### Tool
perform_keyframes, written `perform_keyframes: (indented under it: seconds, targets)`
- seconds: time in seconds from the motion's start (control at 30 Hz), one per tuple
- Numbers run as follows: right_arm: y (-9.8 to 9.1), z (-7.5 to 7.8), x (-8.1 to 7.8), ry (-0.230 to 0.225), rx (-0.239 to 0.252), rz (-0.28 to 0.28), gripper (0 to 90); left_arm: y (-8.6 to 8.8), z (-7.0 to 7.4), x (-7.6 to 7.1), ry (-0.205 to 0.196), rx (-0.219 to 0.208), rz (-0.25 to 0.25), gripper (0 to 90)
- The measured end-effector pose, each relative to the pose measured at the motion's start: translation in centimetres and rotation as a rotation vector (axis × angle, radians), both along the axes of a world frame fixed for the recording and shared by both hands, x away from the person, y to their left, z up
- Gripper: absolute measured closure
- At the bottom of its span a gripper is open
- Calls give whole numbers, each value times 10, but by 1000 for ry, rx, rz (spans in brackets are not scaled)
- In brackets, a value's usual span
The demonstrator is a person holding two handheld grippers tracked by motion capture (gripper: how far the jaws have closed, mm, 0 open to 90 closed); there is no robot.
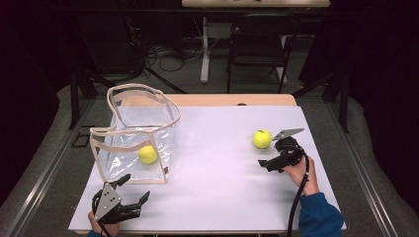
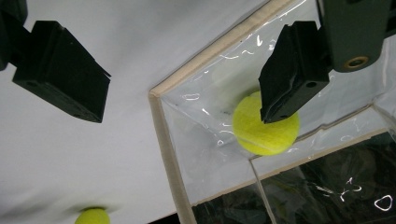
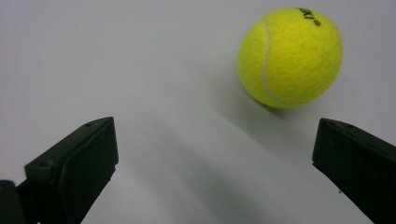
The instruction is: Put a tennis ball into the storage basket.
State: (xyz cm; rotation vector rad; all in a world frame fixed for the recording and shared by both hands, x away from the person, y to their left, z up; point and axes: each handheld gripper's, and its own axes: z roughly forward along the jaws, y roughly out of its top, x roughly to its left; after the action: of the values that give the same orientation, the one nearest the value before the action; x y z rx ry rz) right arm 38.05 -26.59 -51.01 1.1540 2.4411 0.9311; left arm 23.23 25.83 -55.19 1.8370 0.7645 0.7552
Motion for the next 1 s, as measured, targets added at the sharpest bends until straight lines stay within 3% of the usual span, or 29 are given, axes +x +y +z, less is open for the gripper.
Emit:
perform_keyframes:
  seconds: [0.27, 1.0]
  targets:
    - [-2, 3, 9, -2, 16, -13, 0, 0, 0, 0, -1, 0, 1, 159]
    - [1, 15, 40, 26, -5, -22, 0, -2, 0, 3, 3, 2, -8, 159]
